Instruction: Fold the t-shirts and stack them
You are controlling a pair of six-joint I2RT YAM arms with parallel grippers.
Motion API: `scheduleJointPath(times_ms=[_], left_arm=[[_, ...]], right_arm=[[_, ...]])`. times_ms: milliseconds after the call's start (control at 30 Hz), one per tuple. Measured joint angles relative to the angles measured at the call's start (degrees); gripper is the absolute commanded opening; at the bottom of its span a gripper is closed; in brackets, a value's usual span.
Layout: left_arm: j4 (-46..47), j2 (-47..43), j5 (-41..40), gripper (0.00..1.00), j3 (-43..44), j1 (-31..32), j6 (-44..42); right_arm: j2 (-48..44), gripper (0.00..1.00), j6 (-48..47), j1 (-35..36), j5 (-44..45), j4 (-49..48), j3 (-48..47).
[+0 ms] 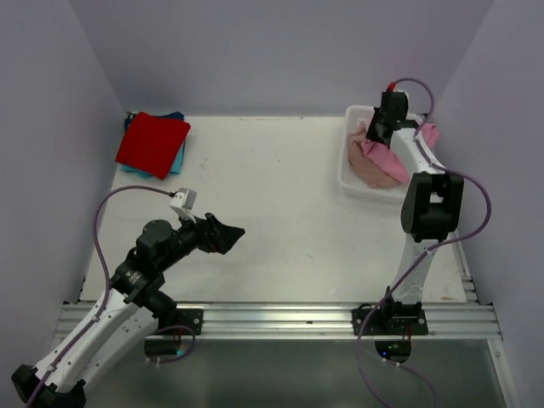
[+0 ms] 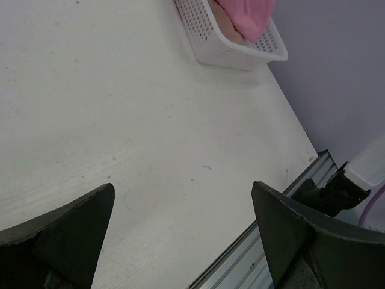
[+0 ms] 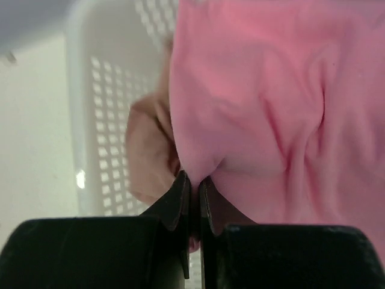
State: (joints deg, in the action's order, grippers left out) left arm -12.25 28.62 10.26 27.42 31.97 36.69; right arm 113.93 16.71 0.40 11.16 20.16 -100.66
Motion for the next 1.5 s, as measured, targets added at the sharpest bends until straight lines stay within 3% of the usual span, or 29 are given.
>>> scheduleJointPath(times_ms=[67,100,167,267,467,733,967,1200,1267,1333,1367,1400,1500], left_arm=[[0.1,-0.9,0.0,1.00,-0.7,0.0,0.2],[0.1,-1.4,0.0,1.00,-1.1,0.0,0.2],[0.1,-2.3,0.0,1.00,-1.7,0.0,0.3],[0.0,-3.6,0.0,1.00,-2.3,0.0,0.3],[0.0,-4.4,0.0,1.00,-2.7,0.0,0.3],[-0.4,-5.8,0.0,1.00,-2.9,0.0,0.4],[-0.9,-7.0,-0.1,1.00,-2.9,0.0,0.4],[-2.9,-8.3,-0.7,1.00,-2.9,0.0,0.4],[-3.4,-8.9,-0.9,1.00,-2.9,0.0,0.4],[-3.6,-9.1,-1.0,1.00,-2.9,0.0,0.4],[-3.7,-9.2,-1.1,1.00,-2.9,0.0,0.4],[-3.8,-9.3,-1.2,1.00,-2.9,0.0,0.4],[-4.0,-9.5,-1.3,1.00,-2.9,0.0,0.4]], right_arm=[[3.9,0.00,0.4,0.6,-3.9,3.3,1.8],[5.2,0.20,0.6,1.0,-5.0,4.5,2.3],[6.7,0.49,0.9,1.8,-6.9,6.2,4.1],[4.9,0.59,0.9,2.8,-8.7,5.4,7.8],[-0.5,0.61,1.2,2.9,-8.6,5.5,10.3],[-6.7,0.61,3.5,2.9,0.8,5.2,11.7],[-4.0,0.63,7.1,2.5,10.4,10.5,7.6],[2.9,0.63,9.4,1.4,12.1,12.4,4.6],[4.6,0.61,9.9,1.1,12.2,13.1,4.2],[5.6,0.46,10.2,1.0,12.2,13.1,4.1],[5.8,0.07,10.2,1.0,12.1,13.1,4.1],[5.8,0.00,10.0,1.0,12.0,13.1,4.2],[5.4,0.00,10.6,1.0,12.0,12.0,4.9]])
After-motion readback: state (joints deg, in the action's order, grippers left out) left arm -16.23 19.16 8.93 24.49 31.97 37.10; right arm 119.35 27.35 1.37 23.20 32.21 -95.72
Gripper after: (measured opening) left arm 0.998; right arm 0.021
